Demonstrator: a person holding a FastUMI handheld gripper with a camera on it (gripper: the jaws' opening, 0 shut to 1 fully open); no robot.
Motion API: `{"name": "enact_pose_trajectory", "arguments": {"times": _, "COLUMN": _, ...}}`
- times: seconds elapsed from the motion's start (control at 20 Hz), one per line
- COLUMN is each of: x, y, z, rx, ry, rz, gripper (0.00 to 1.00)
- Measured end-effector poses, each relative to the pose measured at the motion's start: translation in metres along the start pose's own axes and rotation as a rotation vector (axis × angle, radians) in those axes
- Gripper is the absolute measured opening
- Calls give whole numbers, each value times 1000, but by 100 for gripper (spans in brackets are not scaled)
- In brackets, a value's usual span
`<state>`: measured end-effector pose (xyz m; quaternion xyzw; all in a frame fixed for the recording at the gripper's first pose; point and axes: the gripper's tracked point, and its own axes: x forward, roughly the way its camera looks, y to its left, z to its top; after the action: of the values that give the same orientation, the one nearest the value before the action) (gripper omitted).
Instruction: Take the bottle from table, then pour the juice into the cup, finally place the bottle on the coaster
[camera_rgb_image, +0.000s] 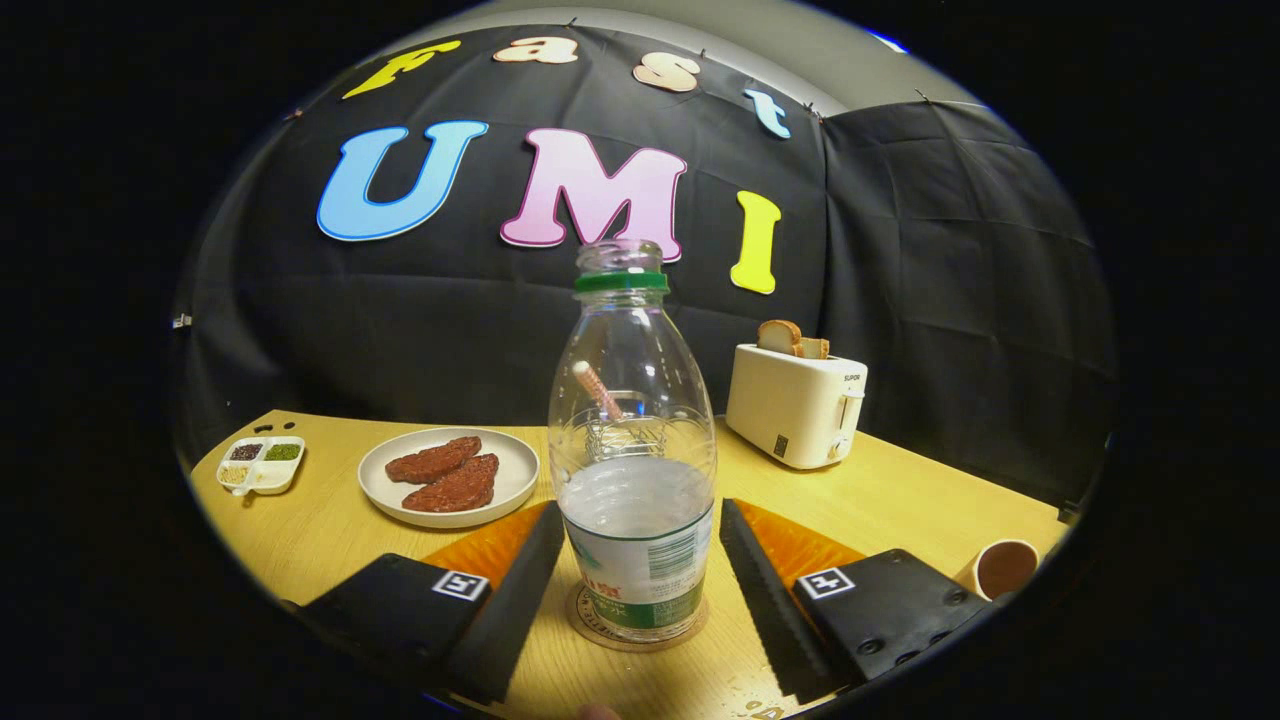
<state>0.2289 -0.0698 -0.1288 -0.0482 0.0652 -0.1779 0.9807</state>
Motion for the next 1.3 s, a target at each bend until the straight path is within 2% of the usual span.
{"name": "enact_pose_trajectory", "arguments": {"times": 0.4, "x": -17, "y": -6, "z": -5, "rx": 60, "ry": 44, "rz": -2, "gripper": 98}}
{"name": "enact_pose_trajectory", "arguments": {"times": 0.75, "x": -39, "y": -15, "z": -7, "rx": 51, "ry": 52, "rz": 14, "gripper": 97}}
{"name": "enact_pose_trajectory", "arguments": {"times": 1.3, "x": -100, "y": -10, "z": 22, "rx": 83, "ry": 54, "rz": 125, "gripper": 97}}
